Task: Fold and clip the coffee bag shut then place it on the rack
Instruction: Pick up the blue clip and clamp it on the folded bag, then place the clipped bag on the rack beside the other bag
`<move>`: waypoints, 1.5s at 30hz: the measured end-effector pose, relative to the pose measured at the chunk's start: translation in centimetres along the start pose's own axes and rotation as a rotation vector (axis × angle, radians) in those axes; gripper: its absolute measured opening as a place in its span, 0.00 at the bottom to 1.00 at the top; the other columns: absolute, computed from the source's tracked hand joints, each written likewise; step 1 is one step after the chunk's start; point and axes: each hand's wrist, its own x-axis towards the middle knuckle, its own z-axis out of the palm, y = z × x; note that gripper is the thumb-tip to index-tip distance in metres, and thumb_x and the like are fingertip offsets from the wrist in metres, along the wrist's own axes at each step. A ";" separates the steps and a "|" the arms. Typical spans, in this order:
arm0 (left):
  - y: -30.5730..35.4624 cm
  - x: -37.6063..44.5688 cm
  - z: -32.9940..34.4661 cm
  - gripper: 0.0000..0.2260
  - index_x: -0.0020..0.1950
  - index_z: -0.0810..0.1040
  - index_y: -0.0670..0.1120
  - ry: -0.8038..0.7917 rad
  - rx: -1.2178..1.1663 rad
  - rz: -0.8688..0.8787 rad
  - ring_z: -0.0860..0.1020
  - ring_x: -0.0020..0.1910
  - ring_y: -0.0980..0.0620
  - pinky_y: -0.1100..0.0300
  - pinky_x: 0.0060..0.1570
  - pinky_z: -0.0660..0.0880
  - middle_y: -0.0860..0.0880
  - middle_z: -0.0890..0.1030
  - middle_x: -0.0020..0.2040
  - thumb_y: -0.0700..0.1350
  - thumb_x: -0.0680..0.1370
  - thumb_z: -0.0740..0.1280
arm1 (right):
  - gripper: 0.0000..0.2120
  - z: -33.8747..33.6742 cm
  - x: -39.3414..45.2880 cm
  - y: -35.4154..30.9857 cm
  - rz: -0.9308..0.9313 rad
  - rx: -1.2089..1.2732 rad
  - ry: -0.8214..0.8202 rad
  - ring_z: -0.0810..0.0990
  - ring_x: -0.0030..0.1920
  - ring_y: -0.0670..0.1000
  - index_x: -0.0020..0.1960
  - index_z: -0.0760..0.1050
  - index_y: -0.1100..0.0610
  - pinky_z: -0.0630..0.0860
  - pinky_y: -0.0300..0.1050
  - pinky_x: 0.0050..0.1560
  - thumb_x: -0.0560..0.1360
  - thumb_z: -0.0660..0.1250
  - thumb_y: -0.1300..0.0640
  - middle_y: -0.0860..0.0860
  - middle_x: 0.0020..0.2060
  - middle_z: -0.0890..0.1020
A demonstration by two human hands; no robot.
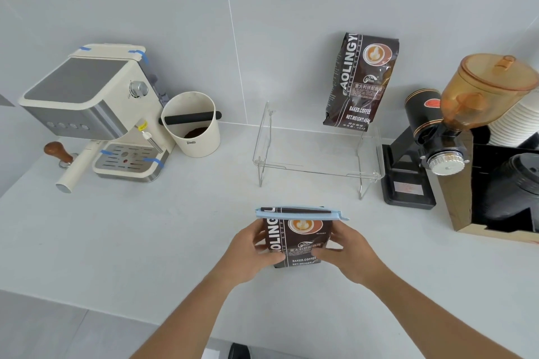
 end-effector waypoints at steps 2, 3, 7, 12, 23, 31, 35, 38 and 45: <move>-0.9 -0.2 0.4 0.26 0.59 0.76 0.55 0.005 -0.009 -0.019 0.80 0.58 0.54 0.54 0.57 0.79 0.55 0.83 0.57 0.38 0.64 0.76 | 0.30 0.3 -0.2 0.5 0.021 0.022 0.020 0.79 0.53 0.35 0.56 0.74 0.39 0.78 0.31 0.44 0.66 0.75 0.69 0.39 0.53 0.83; -1.2 -0.3 0.6 0.26 0.60 0.76 0.53 0.011 -0.016 -0.020 0.80 0.59 0.54 0.53 0.58 0.78 0.54 0.83 0.58 0.38 0.65 0.76 | 0.30 0.4 -0.3 0.7 0.024 0.029 0.023 0.79 0.53 0.34 0.56 0.74 0.40 0.77 0.30 0.44 0.66 0.74 0.70 0.39 0.51 0.84; -1.6 -0.1 0.8 0.22 0.57 0.78 0.51 0.034 -0.024 -0.014 0.81 0.55 0.55 0.60 0.57 0.78 0.53 0.84 0.55 0.34 0.67 0.75 | 0.29 0.6 -0.5 0.5 0.037 0.019 0.035 0.79 0.51 0.33 0.56 0.75 0.41 0.76 0.27 0.45 0.67 0.73 0.71 0.33 0.47 0.83; -0.5 0.3 0.3 0.21 0.54 0.79 0.52 0.025 -0.015 -0.001 0.82 0.53 0.55 0.66 0.53 0.77 0.56 0.86 0.52 0.32 0.68 0.74 | 0.28 0.4 -0.3 -0.8 0.012 0.005 0.047 0.79 0.51 0.33 0.55 0.76 0.40 0.76 0.28 0.45 0.67 0.73 0.71 0.34 0.47 0.84; 6.1 1.0 -3.1 0.26 0.59 0.76 0.49 0.128 -0.046 0.194 0.83 0.51 0.53 0.61 0.54 0.79 0.50 0.85 0.53 0.33 0.65 0.77 | 0.29 -2.0 0.8 -8.4 -0.162 -0.023 0.074 0.81 0.54 0.44 0.62 0.75 0.45 0.82 0.42 0.49 0.67 0.73 0.69 0.42 0.51 0.85; 12.4 2.0 -5.8 0.24 0.60 0.77 0.48 0.140 -0.040 0.365 0.83 0.51 0.55 0.65 0.53 0.78 0.53 0.86 0.53 0.33 0.68 0.76 | 0.26 -3.9 2.0 -15.1 -0.277 -0.067 0.142 0.82 0.52 0.42 0.60 0.75 0.43 0.81 0.39 0.47 0.67 0.75 0.64 0.39 0.49 0.85; 15.0 3.1 -6.6 0.21 0.57 0.79 0.51 0.163 -0.047 0.427 0.83 0.49 0.55 0.67 0.50 0.77 0.54 0.85 0.53 0.34 0.69 0.75 | 0.25 -4.8 3.1 -17.5 -0.312 -0.040 0.171 0.82 0.51 0.41 0.61 0.76 0.47 0.81 0.34 0.46 0.68 0.75 0.64 0.37 0.49 0.85; 16.9 4.4 -7.1 0.19 0.56 0.79 0.53 0.184 -0.041 0.476 0.83 0.50 0.54 0.62 0.51 0.78 0.50 0.82 0.55 0.38 0.68 0.75 | 0.23 -5.6 4.1 -19.1 -0.341 -0.055 0.180 0.82 0.49 0.38 0.60 0.76 0.46 0.79 0.30 0.43 0.69 0.74 0.62 0.35 0.48 0.84; 19.0 8.0 -7.4 0.19 0.56 0.79 0.55 0.170 -0.146 0.450 0.83 0.52 0.51 0.54 0.53 0.80 0.48 0.84 0.56 0.37 0.70 0.73 | 0.24 -6.4 8.0 -20.3 -0.329 0.027 0.273 0.83 0.49 0.48 0.56 0.74 0.40 0.79 0.46 0.52 0.67 0.76 0.61 0.45 0.51 0.84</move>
